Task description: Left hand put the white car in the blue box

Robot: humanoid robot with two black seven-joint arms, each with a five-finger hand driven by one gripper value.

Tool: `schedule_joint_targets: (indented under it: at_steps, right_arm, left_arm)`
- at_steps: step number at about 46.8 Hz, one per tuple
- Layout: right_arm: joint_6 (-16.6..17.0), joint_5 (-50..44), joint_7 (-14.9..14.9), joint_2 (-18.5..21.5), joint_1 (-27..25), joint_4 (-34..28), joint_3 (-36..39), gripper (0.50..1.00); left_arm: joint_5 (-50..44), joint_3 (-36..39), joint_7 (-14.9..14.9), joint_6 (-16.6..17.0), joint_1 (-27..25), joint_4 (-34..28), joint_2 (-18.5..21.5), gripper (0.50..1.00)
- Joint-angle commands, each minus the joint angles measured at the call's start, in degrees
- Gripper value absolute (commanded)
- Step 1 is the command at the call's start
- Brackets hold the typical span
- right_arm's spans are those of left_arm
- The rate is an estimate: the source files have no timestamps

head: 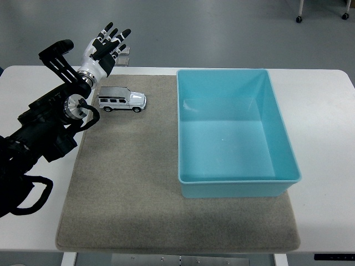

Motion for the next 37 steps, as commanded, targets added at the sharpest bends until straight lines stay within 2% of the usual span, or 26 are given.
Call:
schedule_joint_targets:
  at_steps: [1, 37]
  right_arm:
    - [0.0, 0.0, 0.0, 0.0, 0.0, 0.0, 0.0, 0.936]
    - [-0.1, 0.0, 0.0, 0.0, 0.0, 0.0, 0.0, 0.936]
  left_arm:
    - [0.0, 0.0, 0.0, 0.0, 0.1, 0.0, 0.1, 1.000]
    - [-0.1, -0.3, 0.0, 1.1, -1.0, 0.0, 1.2, 1.000]
